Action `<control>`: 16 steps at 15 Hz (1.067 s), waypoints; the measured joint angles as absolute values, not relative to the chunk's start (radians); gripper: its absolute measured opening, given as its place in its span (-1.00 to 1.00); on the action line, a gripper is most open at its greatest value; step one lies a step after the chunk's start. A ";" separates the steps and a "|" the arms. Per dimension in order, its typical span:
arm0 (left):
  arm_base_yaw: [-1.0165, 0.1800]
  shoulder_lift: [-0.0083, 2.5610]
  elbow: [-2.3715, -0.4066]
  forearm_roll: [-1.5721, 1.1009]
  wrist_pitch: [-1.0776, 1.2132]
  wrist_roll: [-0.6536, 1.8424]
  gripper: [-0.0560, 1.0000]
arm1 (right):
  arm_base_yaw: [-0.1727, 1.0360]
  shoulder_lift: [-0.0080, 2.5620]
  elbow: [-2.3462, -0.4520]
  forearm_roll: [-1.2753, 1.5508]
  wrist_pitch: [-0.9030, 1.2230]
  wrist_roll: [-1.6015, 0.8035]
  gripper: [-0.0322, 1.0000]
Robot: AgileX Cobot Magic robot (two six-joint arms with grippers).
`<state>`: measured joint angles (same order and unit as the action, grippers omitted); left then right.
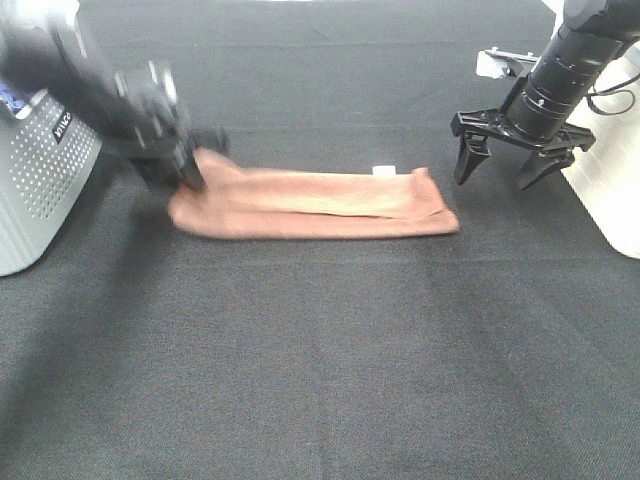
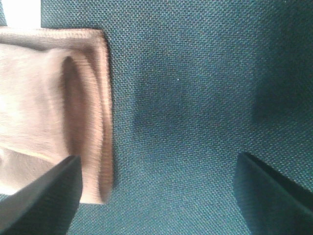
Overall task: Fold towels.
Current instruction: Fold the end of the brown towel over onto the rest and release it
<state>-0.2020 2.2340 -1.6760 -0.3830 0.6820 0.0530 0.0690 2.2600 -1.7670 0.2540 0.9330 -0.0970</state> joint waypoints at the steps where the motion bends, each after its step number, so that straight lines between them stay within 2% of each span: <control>1: -0.202 2.211 -1.723 -0.280 0.749 -0.015 -0.86 | 0.069 2.260 -1.767 0.254 0.933 -0.097 0.60; 3: -0.202 2.199 -1.848 -0.137 0.917 -0.102 -0.86 | 0.069 2.260 -1.767 0.254 0.933 -0.097 0.60; 6: -0.220 2.199 -1.995 -0.178 1.057 -0.120 -0.86 | 0.069 2.260 -1.767 0.258 0.933 -0.097 0.60; 10: -0.339 2.316 -2.156 -0.419 1.064 -0.120 -0.86 | 0.069 2.260 -1.767 0.289 0.933 -0.097 0.60; 16: -0.449 2.575 -2.389 -0.476 0.999 -0.217 -0.85 | 0.069 2.260 -1.767 0.306 0.929 -0.097 0.60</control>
<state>-0.4490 2.5750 -2.3890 -0.4760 0.9990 -0.2170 0.0690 2.2600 -1.7670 0.3060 0.9290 -0.0970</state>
